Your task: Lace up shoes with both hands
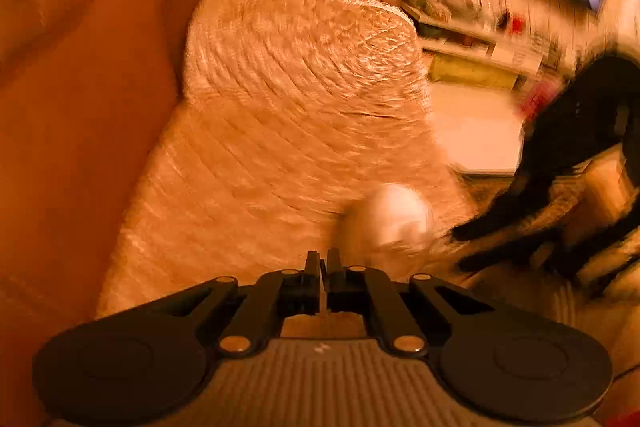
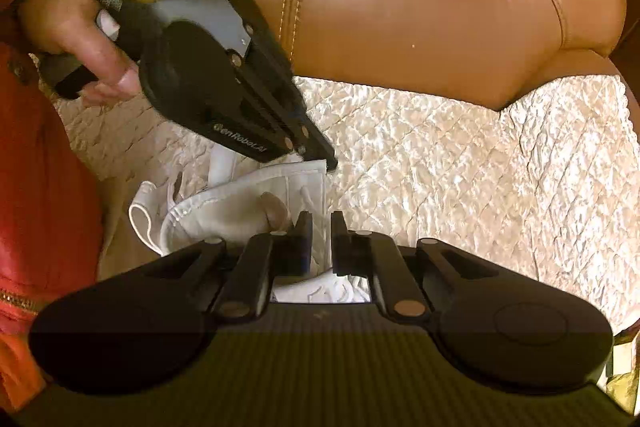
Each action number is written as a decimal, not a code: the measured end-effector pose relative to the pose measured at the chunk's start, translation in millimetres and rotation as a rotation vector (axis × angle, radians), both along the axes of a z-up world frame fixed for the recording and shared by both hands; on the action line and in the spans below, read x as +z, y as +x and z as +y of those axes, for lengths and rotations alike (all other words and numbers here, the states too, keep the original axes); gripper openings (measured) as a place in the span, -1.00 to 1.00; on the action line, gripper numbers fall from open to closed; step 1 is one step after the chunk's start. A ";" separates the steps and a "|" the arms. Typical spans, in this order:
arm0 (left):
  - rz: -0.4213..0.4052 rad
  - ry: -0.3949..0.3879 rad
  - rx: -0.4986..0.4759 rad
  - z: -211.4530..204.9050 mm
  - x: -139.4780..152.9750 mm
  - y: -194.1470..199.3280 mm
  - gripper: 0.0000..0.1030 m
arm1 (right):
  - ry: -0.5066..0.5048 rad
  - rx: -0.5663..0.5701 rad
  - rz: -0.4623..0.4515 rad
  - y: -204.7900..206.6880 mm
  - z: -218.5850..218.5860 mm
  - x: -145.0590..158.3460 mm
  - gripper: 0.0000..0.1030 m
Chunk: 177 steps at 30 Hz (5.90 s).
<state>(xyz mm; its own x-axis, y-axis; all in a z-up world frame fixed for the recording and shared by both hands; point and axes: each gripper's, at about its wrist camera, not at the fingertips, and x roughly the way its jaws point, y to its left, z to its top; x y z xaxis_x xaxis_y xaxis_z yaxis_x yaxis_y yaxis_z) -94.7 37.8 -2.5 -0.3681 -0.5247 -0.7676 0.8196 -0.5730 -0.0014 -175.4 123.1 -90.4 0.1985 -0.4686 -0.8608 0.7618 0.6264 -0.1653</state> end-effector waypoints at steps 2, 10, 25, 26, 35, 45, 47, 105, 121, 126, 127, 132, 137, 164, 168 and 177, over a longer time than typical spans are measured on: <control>-0.022 -0.011 0.048 -6.8 -0.5 14.4 -0.97 | -0.002 -0.002 0.003 0.6 0.1 0.2 -0.77; 0.108 -0.080 0.142 -15.8 61.8 40.0 -0.96 | 0.040 -0.166 -0.223 -16.2 -24.8 18.1 -0.63; 0.329 0.076 0.136 -25.2 69.9 49.9 -0.84 | 0.067 -0.382 -0.361 -13.6 -45.2 12.5 -0.91; 0.385 0.134 0.134 -29.5 62.3 55.8 -0.74 | 0.060 -0.426 -0.421 -22.1 -46.7 18.2 -0.91; 0.396 0.108 -0.122 -16.5 53.8 23.7 0.04 | 0.030 -0.629 -1.051 -84.8 -42.4 41.3 -0.97; 0.527 0.209 0.145 -53.1 40.8 58.6 -0.95 | -0.115 -0.575 -0.936 -79.3 -33.7 94.4 -0.93; 0.556 0.308 0.213 -65.4 29.8 75.7 -0.33 | 0.000 -0.611 -0.836 -73.9 -40.5 70.0 -0.77; 0.580 0.319 0.059 -29.8 5.8 49.7 -0.76 | 0.015 -0.923 -1.411 -118.7 21.8 -14.0 -0.90; 0.806 0.535 0.259 -49.5 -39.8 88.0 -0.93 | 0.141 -0.835 -1.036 -61.9 34.2 -20.0 -0.42; 0.446 0.325 0.152 -34.7 -21.7 54.9 -0.95 | 0.117 -0.852 -1.011 -62.2 40.6 -19.7 -0.43; 0.355 0.250 0.123 -29.8 -17.5 47.0 -0.95 | 0.113 -0.857 -0.999 -61.7 41.2 -20.3 -0.43; 0.064 0.038 0.085 -20.1 -20.2 34.7 -0.95 | 0.061 -0.890 -0.787 -47.2 41.5 -18.5 -1.00; -0.085 0.033 0.160 -22.1 -42.5 61.9 -0.95 | 0.053 -0.882 -0.686 -38.6 43.0 -14.2 -1.00; 0.195 0.377 -0.341 48.2 -56.7 55.1 -0.95 | -0.075 -0.793 -0.577 -23.1 36.9 22.9 -0.03; 0.201 0.382 -0.307 48.5 -58.3 61.8 -0.95 | -0.032 -0.733 -0.441 11.0 -7.7 21.8 -0.02; 0.054 0.318 -0.192 33.9 -67.7 64.8 -0.95 | -0.076 -0.762 -0.201 20.6 -13.8 -1.3 -0.03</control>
